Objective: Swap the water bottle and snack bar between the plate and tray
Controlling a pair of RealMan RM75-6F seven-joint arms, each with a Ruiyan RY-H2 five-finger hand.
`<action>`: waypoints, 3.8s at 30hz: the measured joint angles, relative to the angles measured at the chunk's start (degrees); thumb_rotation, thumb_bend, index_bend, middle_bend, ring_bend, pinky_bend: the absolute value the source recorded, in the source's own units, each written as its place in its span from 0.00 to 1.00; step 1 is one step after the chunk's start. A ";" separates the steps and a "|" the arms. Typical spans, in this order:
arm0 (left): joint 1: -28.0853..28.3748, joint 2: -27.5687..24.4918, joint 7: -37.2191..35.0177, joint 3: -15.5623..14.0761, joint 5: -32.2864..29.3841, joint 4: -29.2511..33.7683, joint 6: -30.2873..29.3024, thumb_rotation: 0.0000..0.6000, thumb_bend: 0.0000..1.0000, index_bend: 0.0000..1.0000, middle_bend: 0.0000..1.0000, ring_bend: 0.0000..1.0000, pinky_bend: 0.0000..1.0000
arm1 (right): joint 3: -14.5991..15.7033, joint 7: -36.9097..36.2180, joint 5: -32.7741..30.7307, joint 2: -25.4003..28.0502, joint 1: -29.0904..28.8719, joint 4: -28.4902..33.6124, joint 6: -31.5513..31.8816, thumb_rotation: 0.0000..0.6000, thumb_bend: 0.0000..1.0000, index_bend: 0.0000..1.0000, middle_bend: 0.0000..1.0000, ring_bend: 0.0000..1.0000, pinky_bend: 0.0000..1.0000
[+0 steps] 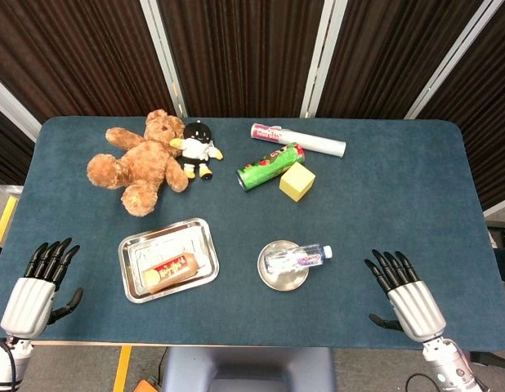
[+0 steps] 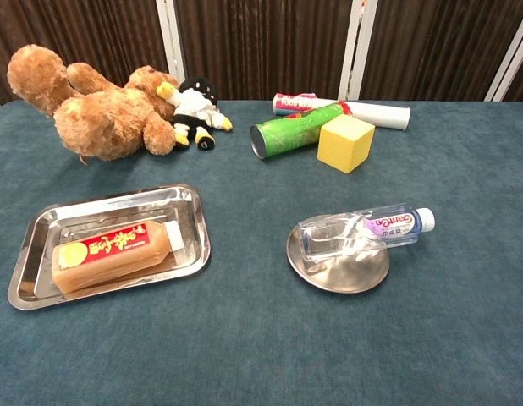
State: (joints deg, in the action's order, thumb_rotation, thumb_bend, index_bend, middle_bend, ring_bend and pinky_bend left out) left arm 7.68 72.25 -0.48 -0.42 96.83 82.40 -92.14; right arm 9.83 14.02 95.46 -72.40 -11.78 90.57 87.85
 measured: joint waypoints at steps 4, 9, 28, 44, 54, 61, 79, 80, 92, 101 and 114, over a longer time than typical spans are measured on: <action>0.38 0.13 -0.31 -0.86 0.76 0.27 1.31 1.00 0.37 0.00 0.00 0.00 0.05 | -0.62 -0.57 0.56 0.49 0.36 0.32 -0.41 1.00 0.20 0.00 0.00 0.00 0.00; 0.69 0.01 -0.37 -1.88 1.56 0.88 2.55 1.00 0.37 0.00 0.00 0.00 0.05 | -1.38 -2.51 2.50 -0.01 0.26 -0.36 -0.37 1.00 0.20 0.00 0.00 0.00 0.00; 0.48 -0.48 -0.80 -1.28 0.95 0.54 1.95 1.00 0.37 0.00 0.00 0.00 0.05 | -14.87 14.59 -15.71 -12.49 -18.14 -2.95 -31.61 1.00 0.21 0.19 0.09 0.00 0.04; 0.11 -1.34 -1.46 -0.95 0.31 0.83 1.58 1.00 0.37 0.00 0.00 0.00 0.05 | -18.21 21.09 -22.83 -24.07 -23.90 -12.47 -31.99 1.00 0.27 0.85 0.64 0.66 0.85; 0.40 -1.19 -1.07 -0.44 -1.26 0.55 3.11 1.00 0.37 0.00 0.00 0.00 0.05 | -22.05 18.02 -21.49 -27.56 -26.60 -14.68 -28.64 1.00 0.29 0.91 0.69 0.75 0.88; 0.87 -0.74 -0.30 0.47 -3.48 -0.19 4.79 1.00 0.37 0.00 0.00 0.00 0.05 | -27.61 22.35 -26.01 -34.40 -34.36 -22.98 -32.00 1.00 0.28 0.87 0.69 0.72 0.83; 1.39 -0.90 -1.61 1.19 -5.44 -0.91 6.55 1.00 0.37 0.00 0.00 0.00 0.05 | -33.00 9.12 -29.47 -49.68 -48.32 -49.83 -41.76 1.00 0.25 0.00 0.26 0.19 0.31; 1.37 -0.92 -1.52 1.10 -5.27 -0.81 6.46 1.00 0.37 0.00 0.00 0.00 0.05 | -32.74 8.56 -29.33 -49.27 -48.00 -49.25 -41.78 1.00 0.25 0.00 0.26 0.18 0.31; 2.79 0.06 -1.96 -0.91 -1.70 -0.88 8.56 1.00 0.37 0.00 0.00 0.00 0.05 | -22.95 1.81 -20.09 -31.76 -32.39 -19.47 -26.10 1.00 0.22 0.00 0.03 0.00 0.03; 7.48 1.84 -1.97 -3.00 2.55 1.53 15.09 1.00 0.37 0.00 0.00 0.00 0.06 | -4.06 -7.86 -5.50 -10.92 -9.08 -7.29 -0.63 1.00 0.22 0.00 0.03 0.00 0.00; 15.36 11.18 9.03 2.55 -7.73 0.97 29.17 1.00 0.36 0.00 0.00 0.01 0.12 | -0.84 -12.80 0.42 -3.05 -4.77 -4.28 -0.94 1.00 0.22 0.00 0.01 0.00 0.00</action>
State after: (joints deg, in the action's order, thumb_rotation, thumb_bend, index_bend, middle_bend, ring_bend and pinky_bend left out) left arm 23.04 83.42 8.55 2.12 89.09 83.38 -62.97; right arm 8.99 1.22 95.88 -75.46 -16.55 86.30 86.92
